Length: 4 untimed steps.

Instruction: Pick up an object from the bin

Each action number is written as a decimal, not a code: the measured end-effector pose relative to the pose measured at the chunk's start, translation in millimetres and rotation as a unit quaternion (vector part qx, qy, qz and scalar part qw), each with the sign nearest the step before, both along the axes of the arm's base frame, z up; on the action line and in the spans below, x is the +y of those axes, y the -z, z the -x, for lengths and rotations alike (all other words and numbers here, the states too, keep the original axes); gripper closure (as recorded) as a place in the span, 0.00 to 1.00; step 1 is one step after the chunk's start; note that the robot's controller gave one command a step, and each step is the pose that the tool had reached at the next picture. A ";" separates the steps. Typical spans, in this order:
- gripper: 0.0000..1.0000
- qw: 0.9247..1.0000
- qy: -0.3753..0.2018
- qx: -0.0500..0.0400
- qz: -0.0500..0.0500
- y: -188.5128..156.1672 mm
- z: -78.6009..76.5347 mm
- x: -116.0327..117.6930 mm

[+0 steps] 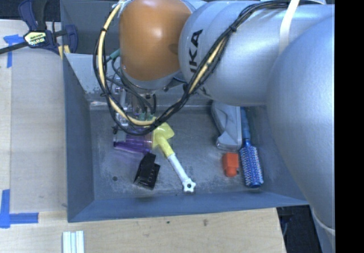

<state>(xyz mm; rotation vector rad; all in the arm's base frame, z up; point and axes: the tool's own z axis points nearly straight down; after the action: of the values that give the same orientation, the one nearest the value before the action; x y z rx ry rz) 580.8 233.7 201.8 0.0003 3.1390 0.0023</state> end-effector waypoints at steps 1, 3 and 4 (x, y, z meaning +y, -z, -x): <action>0.00 0.999 -0.050 0.000 0.000 58.9 -5.7 -28.3; 0.00 0.998 -0.069 -0.001 0.000 71.1 -19.4 -68.9; 0.00 0.994 -0.113 -0.002 0.000 131.1 -26.7 -77.2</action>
Offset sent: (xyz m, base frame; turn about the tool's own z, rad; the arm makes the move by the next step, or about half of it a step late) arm 0.0151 -0.0689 -0.0560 -0.2445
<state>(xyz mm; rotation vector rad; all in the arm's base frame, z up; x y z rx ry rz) 607.5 156.5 70.7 -0.3534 3.1156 0.0034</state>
